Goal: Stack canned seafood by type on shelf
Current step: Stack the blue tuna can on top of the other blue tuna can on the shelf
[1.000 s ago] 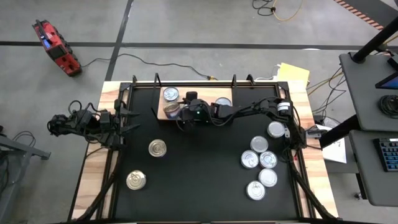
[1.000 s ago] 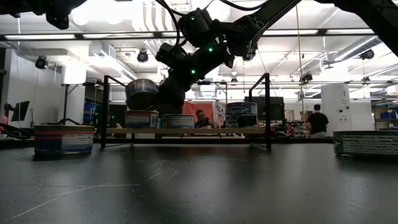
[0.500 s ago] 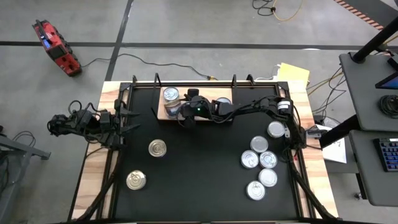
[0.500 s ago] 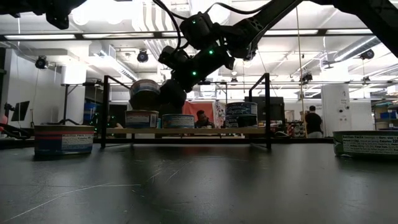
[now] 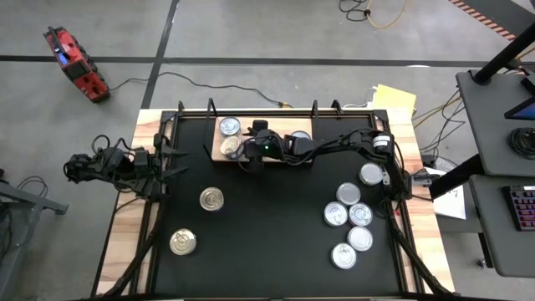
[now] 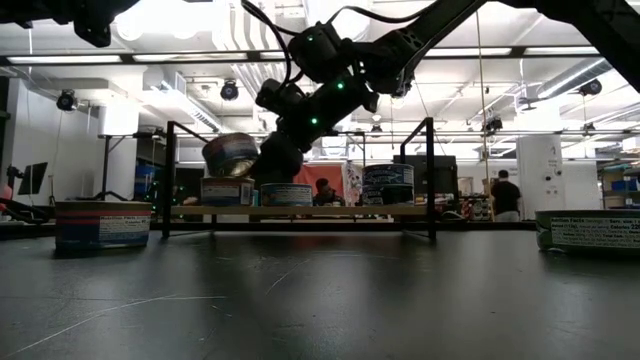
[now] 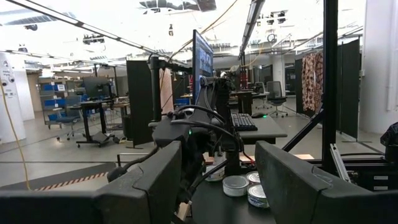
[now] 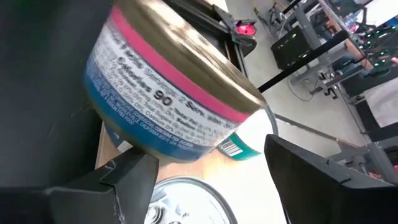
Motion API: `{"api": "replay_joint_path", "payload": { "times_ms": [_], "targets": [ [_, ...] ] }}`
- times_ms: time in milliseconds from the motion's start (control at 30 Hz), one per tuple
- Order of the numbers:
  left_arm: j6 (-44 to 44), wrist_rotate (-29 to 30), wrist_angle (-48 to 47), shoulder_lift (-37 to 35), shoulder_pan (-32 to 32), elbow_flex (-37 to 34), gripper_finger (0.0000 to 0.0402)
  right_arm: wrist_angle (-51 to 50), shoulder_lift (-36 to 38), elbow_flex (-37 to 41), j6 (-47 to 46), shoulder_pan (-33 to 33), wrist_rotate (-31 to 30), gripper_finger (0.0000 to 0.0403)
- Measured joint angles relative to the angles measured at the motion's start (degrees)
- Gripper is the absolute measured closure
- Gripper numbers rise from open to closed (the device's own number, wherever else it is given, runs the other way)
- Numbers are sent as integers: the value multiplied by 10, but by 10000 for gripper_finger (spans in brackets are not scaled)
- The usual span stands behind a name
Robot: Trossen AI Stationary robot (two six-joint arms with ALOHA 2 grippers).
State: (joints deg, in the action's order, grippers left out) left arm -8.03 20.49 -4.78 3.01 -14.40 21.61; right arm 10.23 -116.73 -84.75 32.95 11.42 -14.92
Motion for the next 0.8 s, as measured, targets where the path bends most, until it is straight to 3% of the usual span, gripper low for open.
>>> {"api": "replay_joint_path", "payload": {
  "times_ms": [800],
  "targets": [
    [0, 0, 0, 0, 0, 0, 212, 5, 0, 0, -50, 13, -7, 106]
  ]
}}
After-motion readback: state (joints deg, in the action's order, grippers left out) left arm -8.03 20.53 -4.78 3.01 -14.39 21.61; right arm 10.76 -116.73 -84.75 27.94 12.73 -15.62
